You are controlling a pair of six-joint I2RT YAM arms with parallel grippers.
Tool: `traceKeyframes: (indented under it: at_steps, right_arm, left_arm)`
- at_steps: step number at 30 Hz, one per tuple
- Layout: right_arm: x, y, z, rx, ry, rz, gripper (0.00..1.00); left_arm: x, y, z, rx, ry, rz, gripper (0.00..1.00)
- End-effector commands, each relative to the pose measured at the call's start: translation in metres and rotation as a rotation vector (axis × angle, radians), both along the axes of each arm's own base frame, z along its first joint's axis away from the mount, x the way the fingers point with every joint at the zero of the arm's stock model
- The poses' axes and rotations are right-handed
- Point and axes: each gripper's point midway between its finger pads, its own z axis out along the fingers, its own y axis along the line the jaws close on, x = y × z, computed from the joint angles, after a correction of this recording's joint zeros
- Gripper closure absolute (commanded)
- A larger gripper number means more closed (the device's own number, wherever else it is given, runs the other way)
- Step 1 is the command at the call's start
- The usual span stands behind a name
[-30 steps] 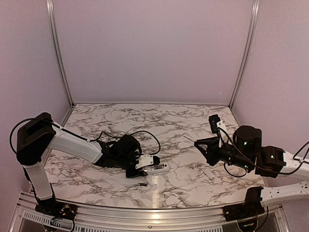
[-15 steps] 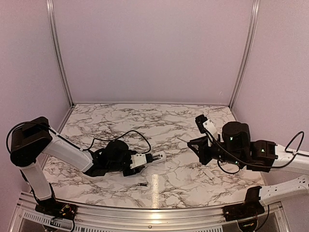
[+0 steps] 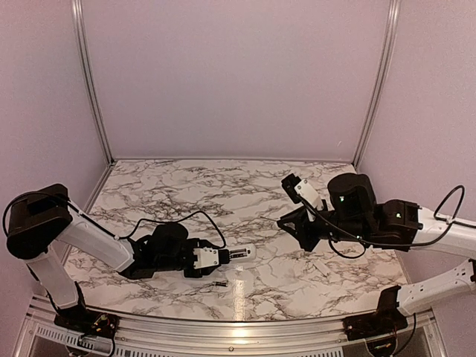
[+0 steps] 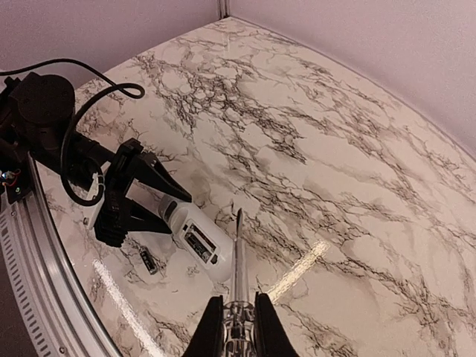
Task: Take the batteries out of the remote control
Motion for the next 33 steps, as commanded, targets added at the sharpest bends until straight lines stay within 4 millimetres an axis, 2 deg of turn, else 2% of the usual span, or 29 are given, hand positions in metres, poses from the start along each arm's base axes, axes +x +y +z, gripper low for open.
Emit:
traceKeyframes:
  at_steps: [1, 6, 18, 27, 33]
  right_arm:
    - [-0.014, 0.011, -0.004, -0.057, 0.061, 0.104, 1.00]
    - [-0.025, 0.028, -0.016, -0.096, 0.140, 0.200, 1.00]
    - [-0.028, 0.054, -0.046, -0.192, 0.237, 0.289, 1.00]
    - [-0.027, 0.066, -0.048, -0.215, 0.261, 0.320, 1.00]
    - [-0.027, 0.065, -0.054, -0.248, 0.275, 0.322, 1.00]
  left_arm:
    - [-0.008, 0.001, 0.014, -0.039, -0.066, -0.058, 1.00]
    - [-0.019, 0.004, 0.021, -0.089, -0.096, -0.105, 1.00]
    - [-0.029, -0.001, 0.026, -0.174, -0.099, -0.153, 1.00]
    - [-0.027, -0.005, 0.027, -0.214, -0.065, -0.135, 1.00]
    - [-0.022, -0.002, 0.024, -0.195, -0.081, -0.109, 1.00]
